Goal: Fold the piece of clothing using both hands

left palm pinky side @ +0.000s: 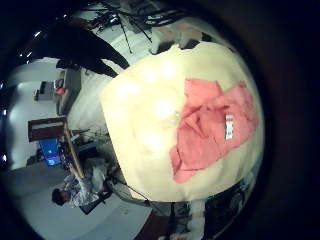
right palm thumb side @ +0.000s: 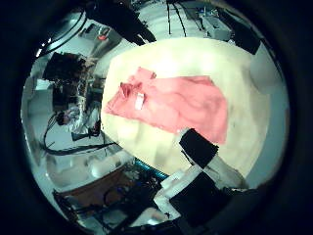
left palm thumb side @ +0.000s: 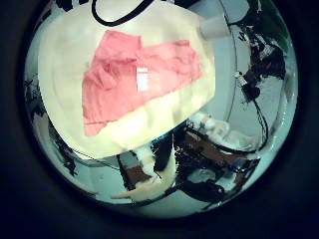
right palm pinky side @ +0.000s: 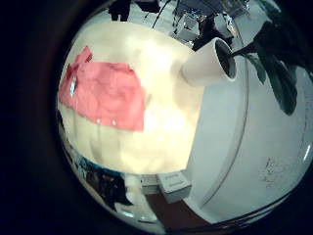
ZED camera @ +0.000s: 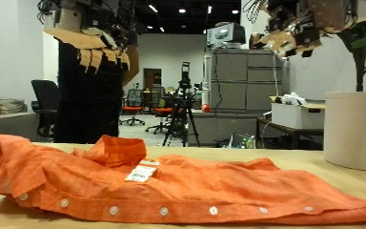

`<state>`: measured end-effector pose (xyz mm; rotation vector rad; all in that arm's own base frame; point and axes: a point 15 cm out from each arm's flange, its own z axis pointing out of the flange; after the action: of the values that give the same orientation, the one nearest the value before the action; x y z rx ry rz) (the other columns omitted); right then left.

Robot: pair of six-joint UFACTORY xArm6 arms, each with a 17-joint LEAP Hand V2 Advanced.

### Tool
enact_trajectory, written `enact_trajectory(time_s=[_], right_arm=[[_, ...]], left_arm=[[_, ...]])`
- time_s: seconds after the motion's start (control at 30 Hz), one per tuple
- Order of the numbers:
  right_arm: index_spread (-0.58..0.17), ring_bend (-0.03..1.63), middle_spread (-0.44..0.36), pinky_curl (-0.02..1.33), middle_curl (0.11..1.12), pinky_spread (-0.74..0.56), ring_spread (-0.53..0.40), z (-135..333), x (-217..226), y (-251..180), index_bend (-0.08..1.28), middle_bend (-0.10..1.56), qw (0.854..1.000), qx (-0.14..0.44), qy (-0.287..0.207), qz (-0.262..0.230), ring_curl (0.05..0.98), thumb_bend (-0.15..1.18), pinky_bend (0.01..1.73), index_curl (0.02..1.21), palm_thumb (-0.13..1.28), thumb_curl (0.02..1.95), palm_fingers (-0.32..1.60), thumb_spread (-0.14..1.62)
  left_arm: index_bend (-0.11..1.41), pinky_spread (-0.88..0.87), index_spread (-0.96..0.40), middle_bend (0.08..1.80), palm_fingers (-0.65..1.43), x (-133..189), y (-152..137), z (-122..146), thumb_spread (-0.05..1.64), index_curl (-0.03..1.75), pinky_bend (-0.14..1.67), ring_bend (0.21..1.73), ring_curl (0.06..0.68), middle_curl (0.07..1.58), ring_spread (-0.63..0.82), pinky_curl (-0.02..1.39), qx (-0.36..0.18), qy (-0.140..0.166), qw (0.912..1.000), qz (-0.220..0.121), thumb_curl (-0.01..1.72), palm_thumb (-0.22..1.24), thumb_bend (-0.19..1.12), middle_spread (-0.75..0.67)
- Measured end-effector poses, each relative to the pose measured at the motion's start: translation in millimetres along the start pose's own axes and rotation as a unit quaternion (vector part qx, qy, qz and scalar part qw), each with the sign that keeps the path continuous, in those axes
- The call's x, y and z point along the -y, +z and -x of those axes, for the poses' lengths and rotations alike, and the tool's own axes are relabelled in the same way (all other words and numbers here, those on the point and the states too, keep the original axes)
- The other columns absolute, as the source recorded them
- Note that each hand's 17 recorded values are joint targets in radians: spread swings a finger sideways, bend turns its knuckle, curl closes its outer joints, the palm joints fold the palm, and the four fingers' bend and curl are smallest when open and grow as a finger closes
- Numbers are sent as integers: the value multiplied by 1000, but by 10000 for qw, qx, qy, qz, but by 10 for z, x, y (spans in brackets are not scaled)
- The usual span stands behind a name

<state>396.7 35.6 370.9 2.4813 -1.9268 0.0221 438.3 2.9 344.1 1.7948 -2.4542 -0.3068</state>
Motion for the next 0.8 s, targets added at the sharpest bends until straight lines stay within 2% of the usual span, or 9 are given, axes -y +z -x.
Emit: enact_trajectory(time_s=[0.2,0.3,0.37,0.4,0.43,0.47,0.5,0.57,0.8], right_arm=[[-353,390,62,425,359,319,161,68,-436,376,162,262,9992,59,-38,405,283,-20,279,353,678,351,141,1114],[-337,380,114,411,352,314,161,128,-737,693,166,246,9972,132,-40,739,277,-20,273,341,679,346,152,1116],[-321,179,186,421,349,304,175,147,-837,800,221,250,9963,158,-38,840,232,-20,328,361,680,343,85,1116],[-313,-25,210,440,359,304,192,148,-850,834,292,283,9960,166,-37,878,148,-20,398,385,680,342,-15,1116],[-308,-33,217,442,360,303,198,143,-854,846,308,293,9959,162,-35,891,122,-18,416,389,683,342,-28,1117],[-295,11,217,436,360,289,191,136,-857,859,337,307,9957,156,-33,912,61,-18,435,390,687,341,-36,1118],[-292,38,219,435,359,282,189,136,-873,881,339,307,9951,160,-37,970,51,-14,438,390,695,343,-31,1116],[-279,282,212,415,334,214,159,134,-907,947,266,234,9938,171,-96,1093,105,-12,408,369,716,347,83,1117],[-281,287,181,385,324,173,130,132,-1020,1258,191,190,9881,274,-275,1486,148,-19,355,356,734,349,99,1108]], left_arm=[[146,673,25,158,-107,-297,287,-366,874,262,346,365,225,207,610,264,-38,163,9992,359,326,142,-35,449],[151,670,30,161,-94,-448,425,-541,875,262,329,358,226,202,610,264,-92,237,9986,474,324,140,-33,449],[149,666,31,162,-87,-486,509,-637,875,261,323,354,227,200,606,267,-165,263,9983,502,322,140,-32,446],[151,665,32,161,-86,-482,529,-682,875,261,321,353,227,200,605,268,-197,286,9982,480,322,140,-32,442],[150,665,35,164,-84,-476,523,-710,875,260,319,351,228,200,604,269,-219,295,9983,445,322,140,-32,438],[150,664,37,164,-84,-479,528,-724,875,259,317,350,228,200,604,270,-240,305,9983,443,321,140,-32,435],[152,659,38,163,-82,-487,538,-729,875,260,312,351,229,199,603,271,-249,307,9982,458,321,140,-32,433],[153,653,39,164,-75,-515,609,-741,875,260,305,352,231,199,608,274,-263,313,9977,546,320,140,-32,430],[152,628,41,168,-72,-629,828,-772,885,263,291,349,233,200,612,285,-302,328,9959,785,319,143,-31,428]])
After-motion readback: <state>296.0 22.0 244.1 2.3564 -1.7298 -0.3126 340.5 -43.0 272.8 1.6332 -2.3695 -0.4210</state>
